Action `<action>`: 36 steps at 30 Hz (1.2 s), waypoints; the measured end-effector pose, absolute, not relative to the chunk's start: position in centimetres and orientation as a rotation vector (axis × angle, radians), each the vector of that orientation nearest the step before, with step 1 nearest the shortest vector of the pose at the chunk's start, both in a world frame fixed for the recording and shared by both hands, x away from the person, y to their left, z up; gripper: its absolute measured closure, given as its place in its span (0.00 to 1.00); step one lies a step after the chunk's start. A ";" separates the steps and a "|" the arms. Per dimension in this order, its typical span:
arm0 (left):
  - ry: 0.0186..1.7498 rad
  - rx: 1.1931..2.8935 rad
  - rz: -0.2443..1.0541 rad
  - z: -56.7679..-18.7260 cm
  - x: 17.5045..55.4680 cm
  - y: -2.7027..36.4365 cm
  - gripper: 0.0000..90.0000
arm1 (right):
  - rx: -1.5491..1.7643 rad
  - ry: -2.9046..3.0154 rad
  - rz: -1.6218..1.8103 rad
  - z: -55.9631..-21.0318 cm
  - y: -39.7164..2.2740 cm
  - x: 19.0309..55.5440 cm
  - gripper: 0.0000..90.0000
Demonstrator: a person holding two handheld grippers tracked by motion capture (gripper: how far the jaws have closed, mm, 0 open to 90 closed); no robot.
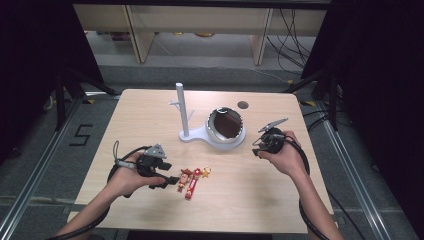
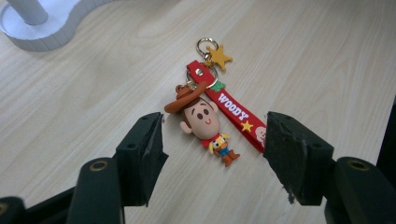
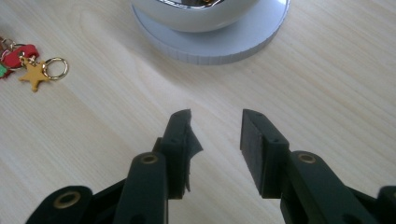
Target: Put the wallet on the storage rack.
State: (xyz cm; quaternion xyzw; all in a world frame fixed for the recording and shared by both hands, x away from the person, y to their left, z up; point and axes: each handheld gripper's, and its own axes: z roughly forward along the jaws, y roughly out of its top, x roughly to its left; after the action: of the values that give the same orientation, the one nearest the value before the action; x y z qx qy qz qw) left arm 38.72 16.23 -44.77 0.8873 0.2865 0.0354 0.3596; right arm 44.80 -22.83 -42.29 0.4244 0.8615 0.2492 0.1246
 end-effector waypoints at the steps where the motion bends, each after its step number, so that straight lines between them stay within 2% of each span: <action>1: 0.734 2.312 0.085 -44.7 38.9 16.1 0.41 | 1.237 2.511 0.726 -42.3 -22.8 44.8 0.71; 4: 0.725 2.422 0.012 -45.1 39.7 15.3 0.41 | 1.254 2.523 0.718 -42.5 -22.6 44.8 0.71; 16: 0.854 2.488 -0.109 -47.1 41.1 12.8 0.44 | 1.264 2.539 0.718 -43.2 -22.9 44.7 0.70; 36: 0.865 2.565 -0.077 -48.1 42.0 12.0 0.47 | 1.250 2.551 0.728 -43.1 -22.4 44.6 0.70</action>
State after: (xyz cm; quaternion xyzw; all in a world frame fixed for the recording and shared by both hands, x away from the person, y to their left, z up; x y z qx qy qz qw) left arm 42.03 12.00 -48.13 0.9251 0.3118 -0.0277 0.2150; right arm 44.59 -22.44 -43.06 0.4239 0.8651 0.2469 0.1045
